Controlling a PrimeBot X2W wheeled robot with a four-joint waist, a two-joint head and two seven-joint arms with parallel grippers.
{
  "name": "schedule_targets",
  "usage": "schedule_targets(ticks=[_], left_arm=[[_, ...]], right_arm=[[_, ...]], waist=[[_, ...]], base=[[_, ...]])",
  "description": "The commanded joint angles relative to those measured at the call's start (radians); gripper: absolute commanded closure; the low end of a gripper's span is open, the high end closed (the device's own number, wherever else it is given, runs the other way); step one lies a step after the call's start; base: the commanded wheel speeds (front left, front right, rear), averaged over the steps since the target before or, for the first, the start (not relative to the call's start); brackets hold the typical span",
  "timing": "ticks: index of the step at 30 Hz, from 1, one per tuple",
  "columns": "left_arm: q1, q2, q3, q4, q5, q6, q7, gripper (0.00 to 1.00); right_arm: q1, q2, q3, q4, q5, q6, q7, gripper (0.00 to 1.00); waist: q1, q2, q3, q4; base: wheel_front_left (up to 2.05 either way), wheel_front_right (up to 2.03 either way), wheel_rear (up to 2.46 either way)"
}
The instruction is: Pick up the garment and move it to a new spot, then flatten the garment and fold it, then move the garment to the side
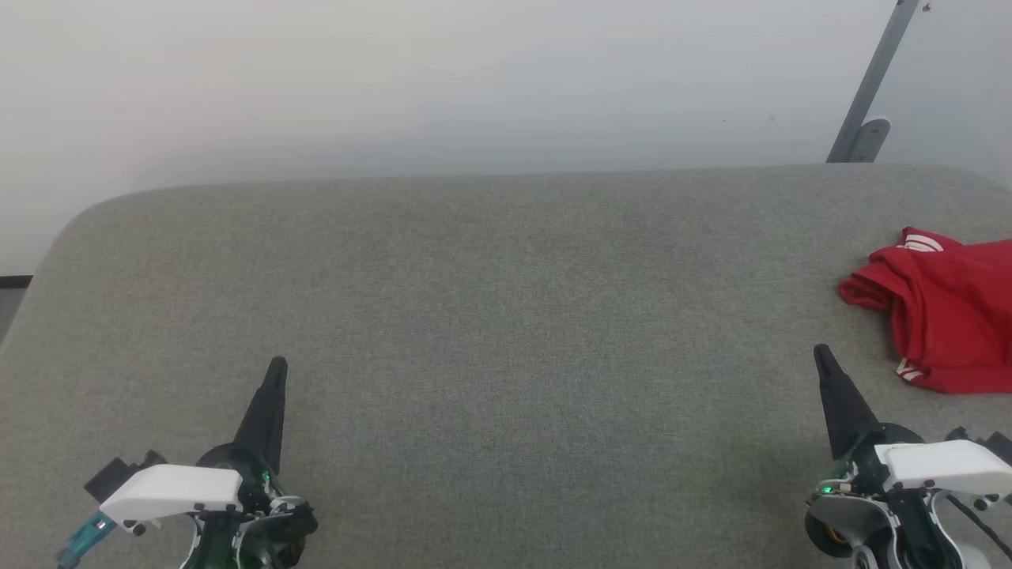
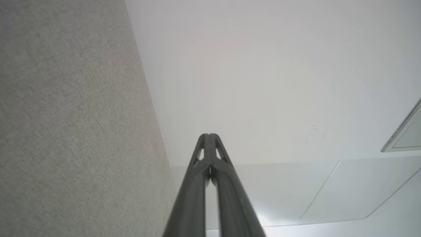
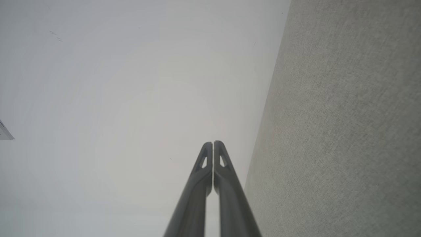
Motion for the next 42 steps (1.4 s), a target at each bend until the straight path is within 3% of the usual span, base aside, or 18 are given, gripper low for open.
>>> schedule_targets(ticks=[1, 42], left_arm=[[-0.012, -0.003, 0.000, 0.000, -0.002, 0.000, 0.004, 1.00], [-0.012, -0.003, 0.000, 0.000, -0.003, 0.000, 0.003, 1.00]], right_arm=[[-0.005, 0.004, -0.002, -0.003, 0.004, 0.000, 0.002, 1.00], [-0.005, 0.004, -0.001, -0.003, 0.004, 0.000, 0.001, 1.00]], waist=[[0.0000, -0.0001, 0.000, 0.000], [0.0000, -0.0001, 0.000, 0.000]], base=[[0.00, 0.00, 0.00], [0.00, 0.00, 0.00]])
